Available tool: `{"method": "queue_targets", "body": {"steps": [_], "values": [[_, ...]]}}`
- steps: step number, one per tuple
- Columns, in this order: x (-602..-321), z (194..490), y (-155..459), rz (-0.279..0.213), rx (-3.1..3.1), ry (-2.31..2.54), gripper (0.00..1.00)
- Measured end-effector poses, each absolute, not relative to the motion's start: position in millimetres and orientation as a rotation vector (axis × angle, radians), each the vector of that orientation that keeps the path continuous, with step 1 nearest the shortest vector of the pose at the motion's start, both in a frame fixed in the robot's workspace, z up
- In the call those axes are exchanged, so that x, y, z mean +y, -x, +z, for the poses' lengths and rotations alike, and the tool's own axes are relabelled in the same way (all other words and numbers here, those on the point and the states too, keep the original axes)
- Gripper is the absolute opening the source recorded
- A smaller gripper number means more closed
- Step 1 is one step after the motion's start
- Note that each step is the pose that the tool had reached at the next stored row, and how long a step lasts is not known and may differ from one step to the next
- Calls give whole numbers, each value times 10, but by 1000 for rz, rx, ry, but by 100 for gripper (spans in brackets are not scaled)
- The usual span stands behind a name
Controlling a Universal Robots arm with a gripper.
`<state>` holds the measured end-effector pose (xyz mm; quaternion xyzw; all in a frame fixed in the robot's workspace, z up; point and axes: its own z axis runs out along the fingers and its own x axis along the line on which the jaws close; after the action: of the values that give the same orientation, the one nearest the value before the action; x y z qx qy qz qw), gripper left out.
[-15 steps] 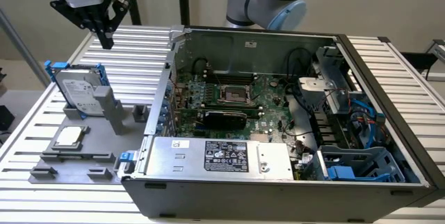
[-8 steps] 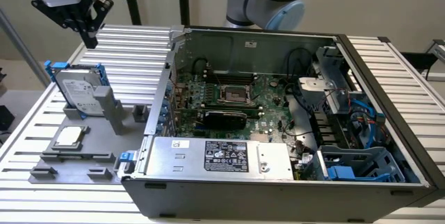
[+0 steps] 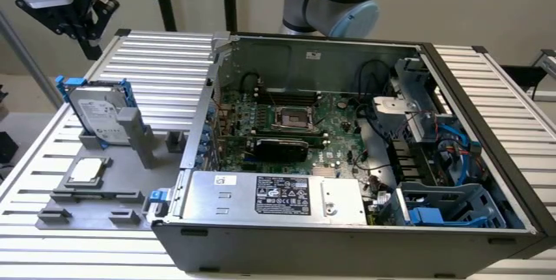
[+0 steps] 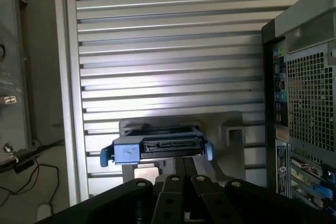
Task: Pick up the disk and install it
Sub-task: 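Reach for the disk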
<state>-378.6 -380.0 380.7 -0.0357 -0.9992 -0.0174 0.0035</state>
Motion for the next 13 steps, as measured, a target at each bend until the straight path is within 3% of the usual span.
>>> {"method": "queue_targets", "body": {"steps": [13], "values": [[-3729,3757,4285,-46,-3109,106,11]]}}
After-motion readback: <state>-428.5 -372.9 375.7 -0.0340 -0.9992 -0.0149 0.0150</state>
